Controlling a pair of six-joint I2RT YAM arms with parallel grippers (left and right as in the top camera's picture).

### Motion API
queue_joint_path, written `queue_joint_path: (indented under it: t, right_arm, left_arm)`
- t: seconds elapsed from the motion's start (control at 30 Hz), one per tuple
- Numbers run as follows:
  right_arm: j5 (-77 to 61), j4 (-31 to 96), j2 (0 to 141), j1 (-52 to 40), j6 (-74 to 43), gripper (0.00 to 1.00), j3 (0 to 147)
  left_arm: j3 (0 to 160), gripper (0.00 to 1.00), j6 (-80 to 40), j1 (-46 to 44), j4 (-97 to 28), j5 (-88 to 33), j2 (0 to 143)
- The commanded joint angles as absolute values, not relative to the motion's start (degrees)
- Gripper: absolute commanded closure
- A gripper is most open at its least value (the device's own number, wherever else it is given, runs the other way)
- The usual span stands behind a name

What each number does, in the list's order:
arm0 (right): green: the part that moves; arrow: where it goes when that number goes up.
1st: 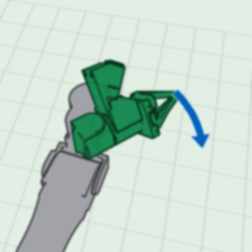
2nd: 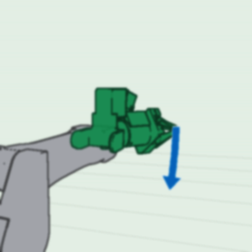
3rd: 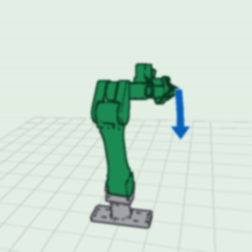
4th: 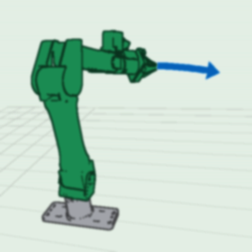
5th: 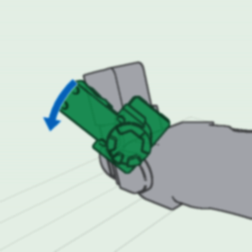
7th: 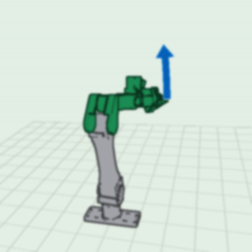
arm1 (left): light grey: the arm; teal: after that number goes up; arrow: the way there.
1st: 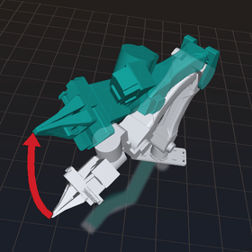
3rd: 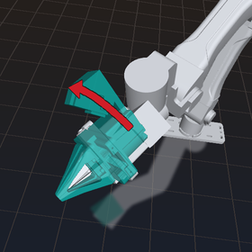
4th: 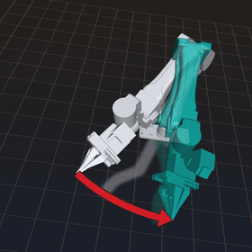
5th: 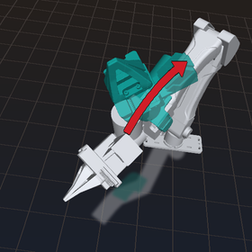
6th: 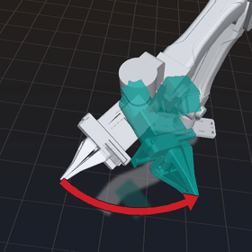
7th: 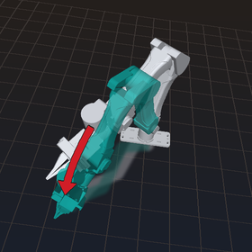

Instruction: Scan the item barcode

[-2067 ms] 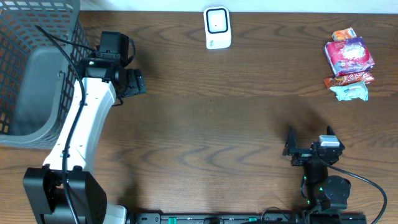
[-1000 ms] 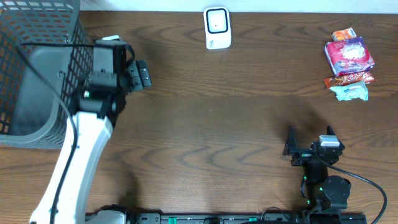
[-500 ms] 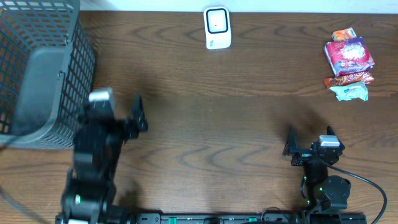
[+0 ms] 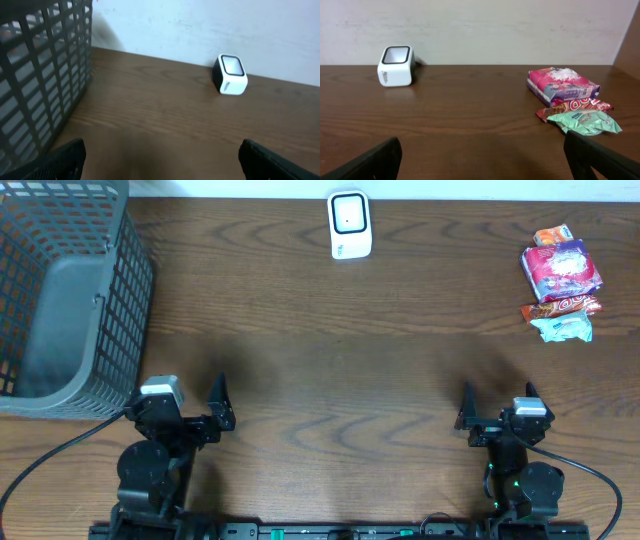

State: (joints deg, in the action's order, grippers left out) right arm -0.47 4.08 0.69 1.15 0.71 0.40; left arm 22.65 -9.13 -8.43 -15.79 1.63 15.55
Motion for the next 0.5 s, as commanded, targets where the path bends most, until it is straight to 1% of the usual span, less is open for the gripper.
queue_joint_path:
  t: [0.0, 0.17, 0.33, 0.47]
  right_arm:
    - [-0.5, 4.3, 0.3, 0.6, 1.3, 0.01, 0.3]
    - [-0.5, 4.4, 0.3, 0.7, 1.3, 0.01, 0.3]
    - [-0.5, 4.3, 0.3, 0.6, 1.3, 0.01, 0.3]
    - [-0.5, 4.3, 0.3, 0.6, 1.3, 0.01, 0.3]
  left_arm:
    - [20.9, 0.02, -8.6, -8.3, -15.8, 1.6, 12.8]
    - [15.6, 0.02, -8.6, -6.7, -10.9, 1.7, 7.0]
    - [8.5, 0.02, -8.6, -5.0, -2.3, 1.7, 1.3]
    - [4.0, 0.02, -8.6, -3.9, 5.0, 1.7, 0.1]
